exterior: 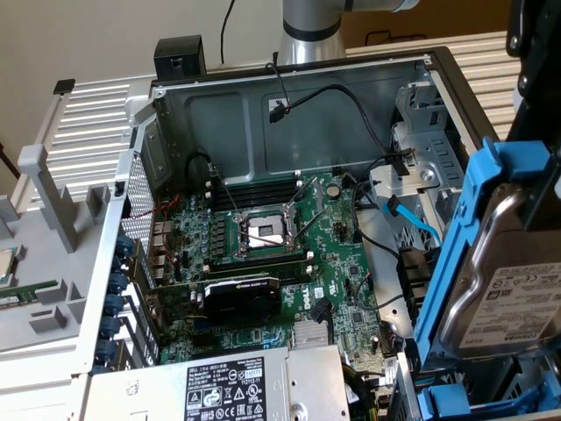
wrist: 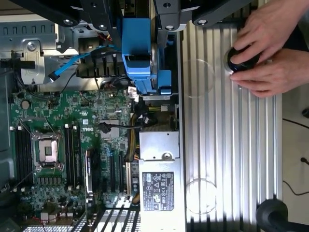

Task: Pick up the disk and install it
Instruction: 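Insert the disk into the insertion slot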

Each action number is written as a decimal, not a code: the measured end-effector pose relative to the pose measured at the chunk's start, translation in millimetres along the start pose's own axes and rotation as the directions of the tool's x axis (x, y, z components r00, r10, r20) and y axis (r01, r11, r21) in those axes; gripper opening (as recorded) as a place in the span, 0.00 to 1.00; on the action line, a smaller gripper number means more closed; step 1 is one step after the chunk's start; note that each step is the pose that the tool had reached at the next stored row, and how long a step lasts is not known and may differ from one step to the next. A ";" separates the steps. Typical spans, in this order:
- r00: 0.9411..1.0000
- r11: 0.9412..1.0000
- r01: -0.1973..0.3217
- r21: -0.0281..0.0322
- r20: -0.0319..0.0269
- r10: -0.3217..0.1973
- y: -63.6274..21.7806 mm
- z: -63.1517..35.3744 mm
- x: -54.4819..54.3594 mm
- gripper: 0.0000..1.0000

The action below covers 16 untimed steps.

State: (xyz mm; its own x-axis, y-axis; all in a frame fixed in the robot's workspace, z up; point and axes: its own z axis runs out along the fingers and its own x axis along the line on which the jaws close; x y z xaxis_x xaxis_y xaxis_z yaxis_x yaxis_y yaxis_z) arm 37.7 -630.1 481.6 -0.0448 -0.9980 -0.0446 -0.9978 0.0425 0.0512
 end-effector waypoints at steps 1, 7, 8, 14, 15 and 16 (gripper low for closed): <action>1.000 1.000 0.000 0.000 0.000 0.000 0.0 0.0 0.0 0.37; 1.000 1.000 0.006 0.000 0.000 -0.006 0.0 0.1 -0.1 0.37; 1.000 1.000 0.008 0.000 0.000 -0.008 0.0 0.0 -0.2 0.37; 1.000 1.000 0.012 0.000 0.000 -0.012 0.3 -0.1 -1.0 0.37; 1.000 1.000 0.012 0.000 0.000 -0.012 0.5 0.1 -1.4 0.37; 1.000 1.000 0.013 0.000 0.000 -0.013 0.6 0.1 -1.9 0.37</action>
State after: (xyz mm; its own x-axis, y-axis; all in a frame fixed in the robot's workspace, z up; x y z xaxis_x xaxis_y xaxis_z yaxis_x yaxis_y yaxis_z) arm 37.2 -628.1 481.6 -0.0322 -0.9985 -0.0450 -0.9983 0.0300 0.0502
